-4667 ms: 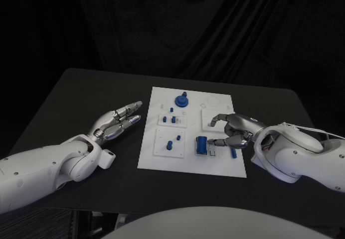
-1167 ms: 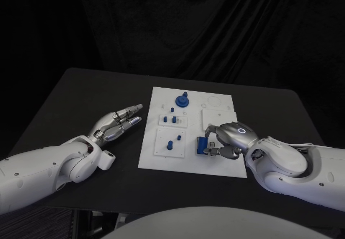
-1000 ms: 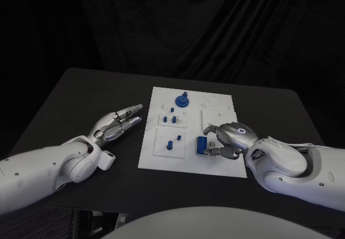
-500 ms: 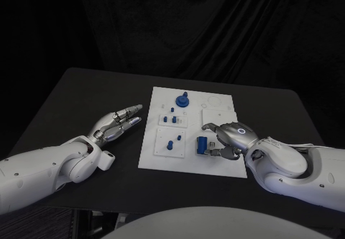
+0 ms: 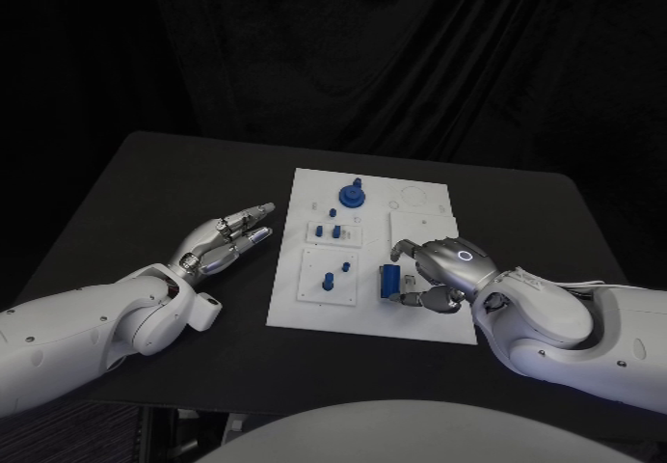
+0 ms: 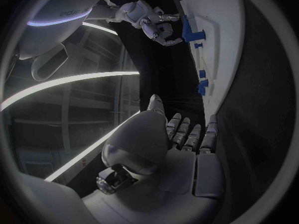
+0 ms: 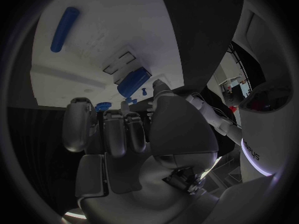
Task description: Assemble the parts on the task board
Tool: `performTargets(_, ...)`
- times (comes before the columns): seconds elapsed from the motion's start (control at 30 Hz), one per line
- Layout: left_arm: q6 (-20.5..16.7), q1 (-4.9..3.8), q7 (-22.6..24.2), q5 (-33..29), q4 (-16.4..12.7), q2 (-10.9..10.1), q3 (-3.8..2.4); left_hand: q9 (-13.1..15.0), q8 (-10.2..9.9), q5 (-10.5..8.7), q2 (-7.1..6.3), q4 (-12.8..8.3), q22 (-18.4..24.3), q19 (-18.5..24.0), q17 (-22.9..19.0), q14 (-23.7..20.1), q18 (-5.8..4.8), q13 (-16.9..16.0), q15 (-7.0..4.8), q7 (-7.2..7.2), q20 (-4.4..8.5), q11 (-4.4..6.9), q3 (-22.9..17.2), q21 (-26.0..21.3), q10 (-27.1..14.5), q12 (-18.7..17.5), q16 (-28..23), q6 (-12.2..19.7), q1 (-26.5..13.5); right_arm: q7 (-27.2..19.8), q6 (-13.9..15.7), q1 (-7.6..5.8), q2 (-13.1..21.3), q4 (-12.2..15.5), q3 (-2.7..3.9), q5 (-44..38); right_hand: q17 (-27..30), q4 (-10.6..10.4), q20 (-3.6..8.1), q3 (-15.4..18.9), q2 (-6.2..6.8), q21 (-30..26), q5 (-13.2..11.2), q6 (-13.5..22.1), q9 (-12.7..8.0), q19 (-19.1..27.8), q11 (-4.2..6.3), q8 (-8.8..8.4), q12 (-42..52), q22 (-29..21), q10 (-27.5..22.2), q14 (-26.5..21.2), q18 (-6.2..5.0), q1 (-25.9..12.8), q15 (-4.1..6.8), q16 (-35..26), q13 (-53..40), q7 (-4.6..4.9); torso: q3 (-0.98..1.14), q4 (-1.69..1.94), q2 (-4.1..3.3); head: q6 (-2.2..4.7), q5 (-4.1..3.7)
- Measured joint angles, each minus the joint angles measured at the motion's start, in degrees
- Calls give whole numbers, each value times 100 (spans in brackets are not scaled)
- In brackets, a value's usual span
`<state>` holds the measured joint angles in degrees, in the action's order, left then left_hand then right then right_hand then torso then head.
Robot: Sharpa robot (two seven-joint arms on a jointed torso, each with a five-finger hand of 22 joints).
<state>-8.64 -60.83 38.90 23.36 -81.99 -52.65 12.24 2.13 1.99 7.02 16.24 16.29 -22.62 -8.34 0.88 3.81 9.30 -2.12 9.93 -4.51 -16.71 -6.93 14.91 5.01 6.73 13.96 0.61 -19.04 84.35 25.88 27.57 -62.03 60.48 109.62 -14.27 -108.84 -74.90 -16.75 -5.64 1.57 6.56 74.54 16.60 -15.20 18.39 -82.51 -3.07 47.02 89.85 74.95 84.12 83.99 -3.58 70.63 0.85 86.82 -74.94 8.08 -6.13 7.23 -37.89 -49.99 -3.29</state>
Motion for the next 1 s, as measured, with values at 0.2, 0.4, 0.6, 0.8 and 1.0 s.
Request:
performTargets(0.2,6,2,0,0,-2,0,0,0,0,0,0,0,0,0,0,1,0,0,1,0,0,0,0,0,0,0,0,0,0,70,-34,21,-46,-21,0,-48,0,0,20,0,151,-67,0,166,136,20,0,362,0,-1,0,0,0,-151,0,0,0,-7,1,-6,-2,0,7)
performTargets(0.4,17,3,0,0,-2,0,0,0,0,0,0,0,1,0,0,21,0,0,21,0,0,-21,0,0,21,23,0,0,0,210,-110,58,-81,-28,1,-154,0,0,18,0,174,56,0,355,303,9,0,761,0,-1,0,0,0,-173,0,95,1,-23,0,-4,-2,0,7)
performTargets(0.6,31,5,0,0,-4,-2,0,5,0,0,0,0,1,0,6,21,0,-7,21,0,0,-54,0,0,54,62,23,0,0,348,-229,110,-113,-21,4,-238,0,-8,21,41,292,283,23,665,339,-104,0,878,0,-1,0,0,0,-176,0,258,1,-56,-1,5,-6,0,-2)
performTargets(0.8,41,7,0,0,-5,-3,0,5,0,0,0,0,1,0,6,21,0,-6,21,-21,0,-54,0,0,54,62,23,-21,0,437,-291,137,-135,-35,4,-316,0,-8,10,41,291,283,23,726,308,-115,0,878,0,-2,0,0,1,-176,0,258,1,-54,-1,5,-9,0,1)
performTargets(1.0,50,10,0,0,-4,-4,0,5,0,0,0,0,1,0,6,21,0,-6,21,-21,0,-54,0,0,54,62,23,-21,0,459,-271,146,-137,-39,4,-431,0,-8,1,41,218,315,23,755,280,-124,0,878,0,-2,0,0,1,-65,1,258,2,-65,-1,4,-12,0,1)
